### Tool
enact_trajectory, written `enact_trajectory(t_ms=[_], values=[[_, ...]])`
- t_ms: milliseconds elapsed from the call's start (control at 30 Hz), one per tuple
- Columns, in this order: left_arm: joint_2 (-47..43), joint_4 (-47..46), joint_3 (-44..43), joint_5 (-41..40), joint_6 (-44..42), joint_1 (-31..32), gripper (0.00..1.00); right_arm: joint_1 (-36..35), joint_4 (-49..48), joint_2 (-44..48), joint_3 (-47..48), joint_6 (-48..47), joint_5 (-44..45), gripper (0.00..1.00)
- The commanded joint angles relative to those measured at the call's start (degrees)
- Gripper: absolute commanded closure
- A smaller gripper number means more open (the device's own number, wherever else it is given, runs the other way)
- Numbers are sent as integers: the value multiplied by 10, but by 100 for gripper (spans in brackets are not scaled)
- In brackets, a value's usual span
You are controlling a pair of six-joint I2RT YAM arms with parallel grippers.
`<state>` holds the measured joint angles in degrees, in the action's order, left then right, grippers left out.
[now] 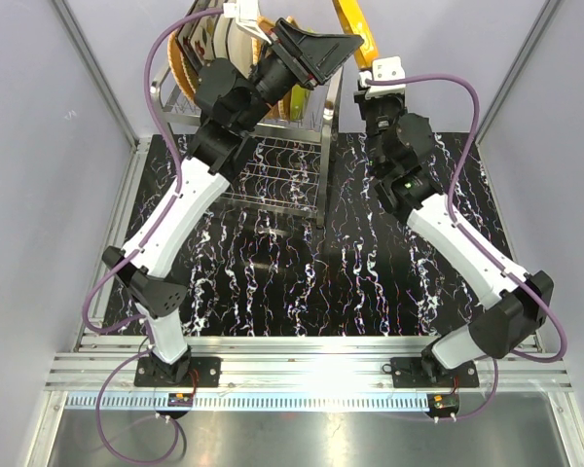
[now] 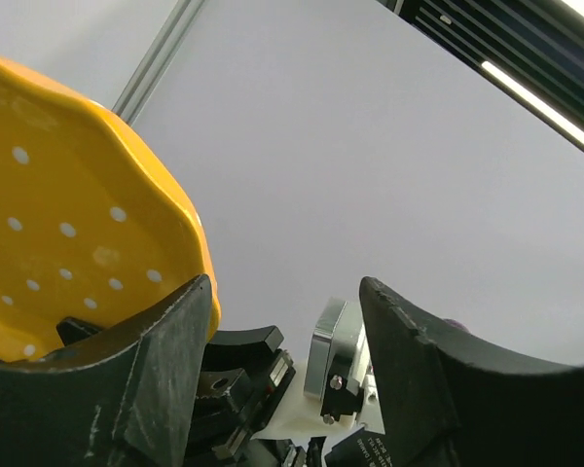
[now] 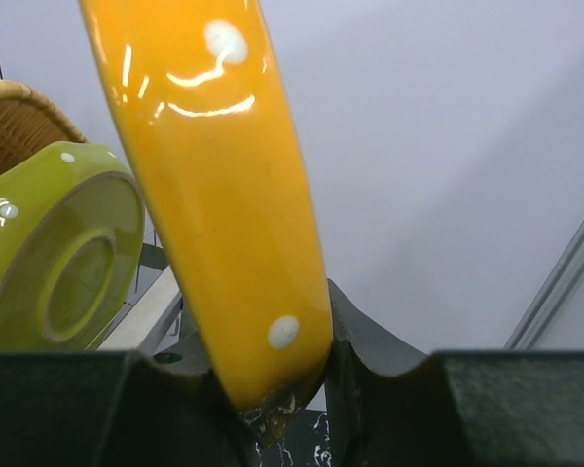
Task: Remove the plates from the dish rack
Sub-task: Pass the plate from the left arm to the right, then place the plate on the table
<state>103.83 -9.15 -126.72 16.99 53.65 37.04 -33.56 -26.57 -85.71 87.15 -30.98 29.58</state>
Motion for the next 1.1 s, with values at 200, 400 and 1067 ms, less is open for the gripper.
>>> enact_trajectory(t_ms=[200, 400, 1067], values=[[-65, 46, 0, 1, -89, -1, 10, 87, 57, 86, 50, 143, -43, 100], [-130, 170, 35, -40, -216, -3, 1, 186, 215, 163, 14, 301, -119, 100], [-459, 323, 394, -249, -406, -5, 1, 438, 451, 97, -103, 583, -555, 100]])
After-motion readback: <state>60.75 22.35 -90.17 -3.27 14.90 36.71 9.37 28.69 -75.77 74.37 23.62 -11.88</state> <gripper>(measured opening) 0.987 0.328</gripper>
